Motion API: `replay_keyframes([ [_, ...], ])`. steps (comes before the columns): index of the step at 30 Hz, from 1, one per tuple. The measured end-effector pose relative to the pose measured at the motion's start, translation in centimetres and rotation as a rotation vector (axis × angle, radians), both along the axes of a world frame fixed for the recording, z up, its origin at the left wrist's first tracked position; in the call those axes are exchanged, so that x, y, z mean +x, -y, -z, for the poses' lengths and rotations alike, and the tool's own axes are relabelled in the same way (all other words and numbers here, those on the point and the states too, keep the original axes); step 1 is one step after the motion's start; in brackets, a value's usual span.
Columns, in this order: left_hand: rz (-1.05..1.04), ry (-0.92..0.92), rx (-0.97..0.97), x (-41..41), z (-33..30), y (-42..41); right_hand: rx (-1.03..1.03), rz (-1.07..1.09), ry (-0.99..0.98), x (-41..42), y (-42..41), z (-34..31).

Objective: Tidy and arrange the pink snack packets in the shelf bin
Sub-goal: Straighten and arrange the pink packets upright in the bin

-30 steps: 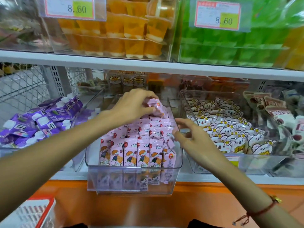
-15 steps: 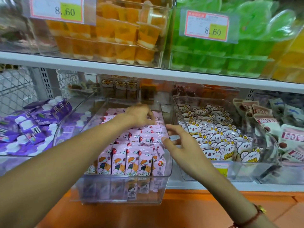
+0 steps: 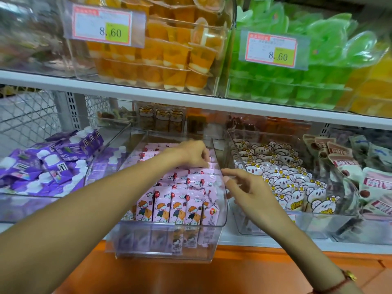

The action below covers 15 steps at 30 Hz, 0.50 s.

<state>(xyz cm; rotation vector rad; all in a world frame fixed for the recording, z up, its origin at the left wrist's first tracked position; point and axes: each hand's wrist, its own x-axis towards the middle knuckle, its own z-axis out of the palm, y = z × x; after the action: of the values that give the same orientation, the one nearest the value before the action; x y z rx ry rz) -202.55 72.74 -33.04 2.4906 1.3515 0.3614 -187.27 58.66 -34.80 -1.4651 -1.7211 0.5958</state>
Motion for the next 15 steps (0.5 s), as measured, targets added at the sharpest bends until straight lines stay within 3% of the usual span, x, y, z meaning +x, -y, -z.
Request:
replay_keyframes([
  [4,-0.154,0.269,0.017,0.3,-0.8,0.5,0.009,-0.001,0.013,0.1,-0.1,0.2],
  [7,-0.279,0.806,-0.068,0.4,-1.9,2.2,0.035,0.032,-0.008,-0.1,-0.2,0.2],
  [9,-0.346,1.067,-0.089,0.1,-2.5,4.0,0.124,0.088,-0.049,-0.4,-0.2,-0.1],
  [12,-0.392,1.289,0.023,-1.5,-2.6,7.2,0.268,0.126,-0.172,-1.2,0.0,-1.1],
  [15,-0.37,1.35,0.076,-3.4,-1.9,10.2,0.314,0.053,-0.211,-2.6,0.8,-1.8],
])
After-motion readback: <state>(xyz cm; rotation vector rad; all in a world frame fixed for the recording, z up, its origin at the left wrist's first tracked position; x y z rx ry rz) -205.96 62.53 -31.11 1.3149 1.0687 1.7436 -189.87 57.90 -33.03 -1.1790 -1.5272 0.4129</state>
